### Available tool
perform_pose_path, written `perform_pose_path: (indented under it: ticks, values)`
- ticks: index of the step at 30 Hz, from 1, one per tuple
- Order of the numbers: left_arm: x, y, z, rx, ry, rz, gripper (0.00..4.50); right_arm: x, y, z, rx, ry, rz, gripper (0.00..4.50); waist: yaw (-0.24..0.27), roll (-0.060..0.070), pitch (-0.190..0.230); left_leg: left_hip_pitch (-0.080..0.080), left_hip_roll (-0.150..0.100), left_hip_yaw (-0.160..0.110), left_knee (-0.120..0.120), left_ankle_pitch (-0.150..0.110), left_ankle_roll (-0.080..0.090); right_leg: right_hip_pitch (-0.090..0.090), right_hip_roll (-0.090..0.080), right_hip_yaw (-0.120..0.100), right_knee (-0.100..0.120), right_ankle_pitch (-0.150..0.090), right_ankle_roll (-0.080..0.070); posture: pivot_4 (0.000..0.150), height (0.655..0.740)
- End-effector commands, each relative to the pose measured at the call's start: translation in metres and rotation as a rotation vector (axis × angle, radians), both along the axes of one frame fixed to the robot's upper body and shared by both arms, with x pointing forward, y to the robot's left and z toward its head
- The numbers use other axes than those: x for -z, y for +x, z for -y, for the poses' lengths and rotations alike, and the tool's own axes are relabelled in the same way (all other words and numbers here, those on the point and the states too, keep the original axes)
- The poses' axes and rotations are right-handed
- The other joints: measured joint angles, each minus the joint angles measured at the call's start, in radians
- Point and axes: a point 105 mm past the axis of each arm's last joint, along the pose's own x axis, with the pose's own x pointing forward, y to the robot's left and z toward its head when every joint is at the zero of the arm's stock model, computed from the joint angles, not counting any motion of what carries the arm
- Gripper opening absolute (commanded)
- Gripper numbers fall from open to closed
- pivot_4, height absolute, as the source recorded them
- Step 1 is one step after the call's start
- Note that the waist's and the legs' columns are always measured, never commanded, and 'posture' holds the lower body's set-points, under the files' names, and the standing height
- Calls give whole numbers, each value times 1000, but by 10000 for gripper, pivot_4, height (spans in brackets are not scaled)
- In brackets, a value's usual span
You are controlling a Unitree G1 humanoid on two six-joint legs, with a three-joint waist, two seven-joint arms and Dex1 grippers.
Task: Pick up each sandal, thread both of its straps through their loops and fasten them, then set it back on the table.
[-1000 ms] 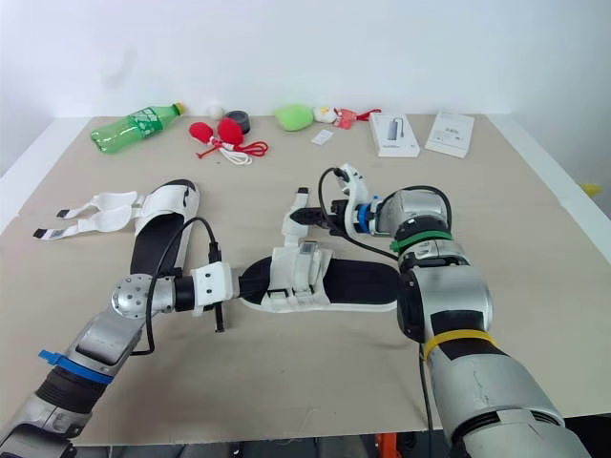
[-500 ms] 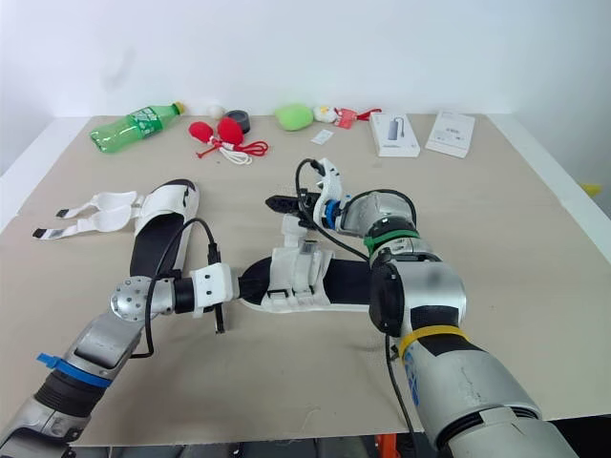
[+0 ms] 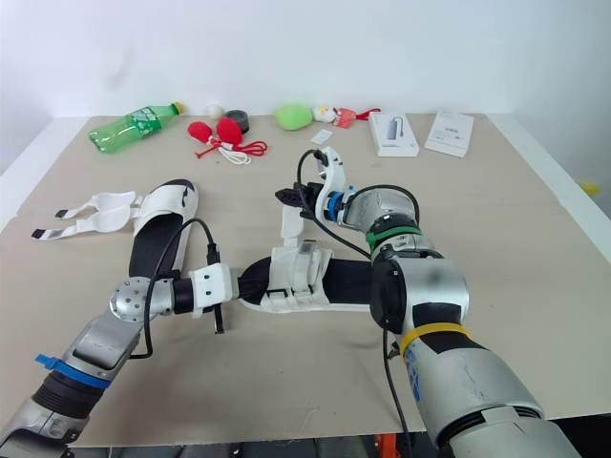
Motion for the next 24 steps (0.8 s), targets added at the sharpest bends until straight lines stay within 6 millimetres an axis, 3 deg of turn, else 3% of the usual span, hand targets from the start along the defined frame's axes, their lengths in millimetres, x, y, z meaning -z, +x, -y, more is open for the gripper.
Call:
perform_pose_path:
  ticks: [1,5,10,14,19,24]
  values:
    - [19,-3,-5,-12,62,-54,0,-36,-14,-12,-273,-125,434,1023,0,0,0,0,0,0,0,0,0,0,0,0,0,0,1,1500,7400]
    - [20,-3,-6,-12,62,-56,0,-26,-51,-17,-575,-293,930,1023,1,0,0,0,0,0,0,0,0,0,1,0,0,0,2,1500,7400]
    - [20,-3,-4,-7,62,-57,0,-1,-90,-6,-838,-499,1409,1023,1,0,0,1,0,0,-1,-1,-1,0,1,0,1,0,2,1500,7400]
    - [20,-2,-3,0,61,-57,0,6,-108,4,-931,-624,1776,1023,1,0,0,2,0,0,-1,0,-1,2,1,0,0,0,2,1500,7400]
    - [21,-3,-2,6,62,-58,0,7,-122,8,-989,-665,2079,1023,1,0,0,3,0,0,-1,0,-1,3,0,0,0,-2,-2,1500,7400]
    - [20,-3,-2,8,64,-58,0,4,-123,6,-1007,-699,2129,1023,3,0,0,3,0,0,-1,0,-2,2,0,0,1,-2,-4,1500,7400]
